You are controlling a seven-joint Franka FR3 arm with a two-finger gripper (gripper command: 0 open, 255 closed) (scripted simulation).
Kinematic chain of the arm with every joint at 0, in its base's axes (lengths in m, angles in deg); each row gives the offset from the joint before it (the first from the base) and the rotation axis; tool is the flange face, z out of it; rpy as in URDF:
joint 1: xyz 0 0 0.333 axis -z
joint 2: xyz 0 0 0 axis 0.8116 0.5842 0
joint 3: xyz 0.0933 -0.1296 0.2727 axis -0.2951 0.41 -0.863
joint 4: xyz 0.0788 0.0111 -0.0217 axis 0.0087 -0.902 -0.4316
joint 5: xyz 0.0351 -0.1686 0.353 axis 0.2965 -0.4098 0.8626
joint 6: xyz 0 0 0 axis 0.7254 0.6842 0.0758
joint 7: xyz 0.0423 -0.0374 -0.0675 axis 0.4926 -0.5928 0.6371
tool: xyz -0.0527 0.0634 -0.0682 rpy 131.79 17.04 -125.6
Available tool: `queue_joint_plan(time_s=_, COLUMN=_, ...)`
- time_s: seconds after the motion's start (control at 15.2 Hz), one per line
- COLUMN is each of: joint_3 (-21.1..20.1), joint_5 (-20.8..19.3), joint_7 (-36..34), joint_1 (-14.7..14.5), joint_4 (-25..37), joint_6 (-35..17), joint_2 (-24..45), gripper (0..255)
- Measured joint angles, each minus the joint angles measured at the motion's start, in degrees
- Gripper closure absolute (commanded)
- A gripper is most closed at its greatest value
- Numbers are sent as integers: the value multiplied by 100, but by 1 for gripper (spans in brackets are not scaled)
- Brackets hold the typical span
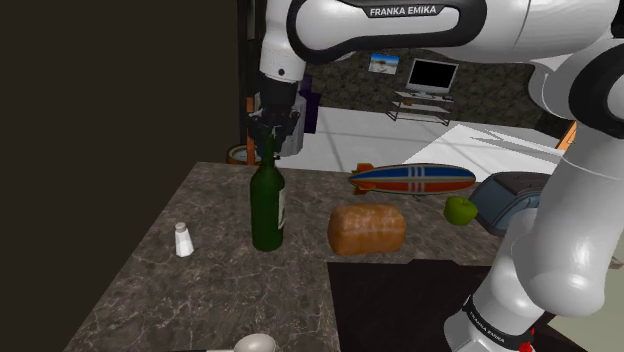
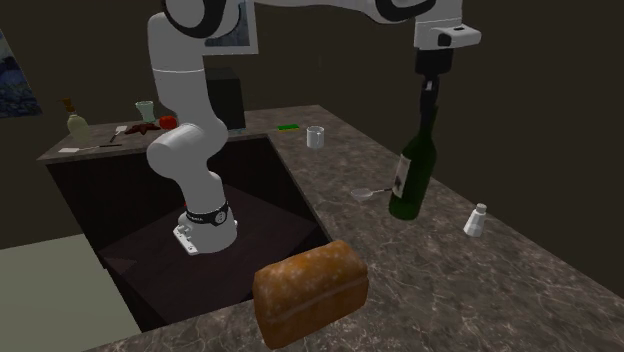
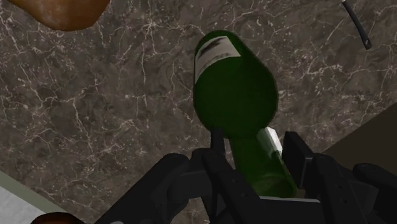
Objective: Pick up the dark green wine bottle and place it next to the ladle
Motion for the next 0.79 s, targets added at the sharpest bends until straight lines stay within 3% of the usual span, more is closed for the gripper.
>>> queue_joint_plan(time_s=0.46, joint_3=-335, joint_5=-377, joint_7=-909, joint_1=-568, joint_4=1245, joint_6=304, joint_2=973, gripper=255)
queue_joint_plan(time_s=0.79, joint_3=-350, joint_5=-416, joint_7=-999, joint_1=-615, joint_4=1041, joint_6=11, joint_2=1068, gripper=255)
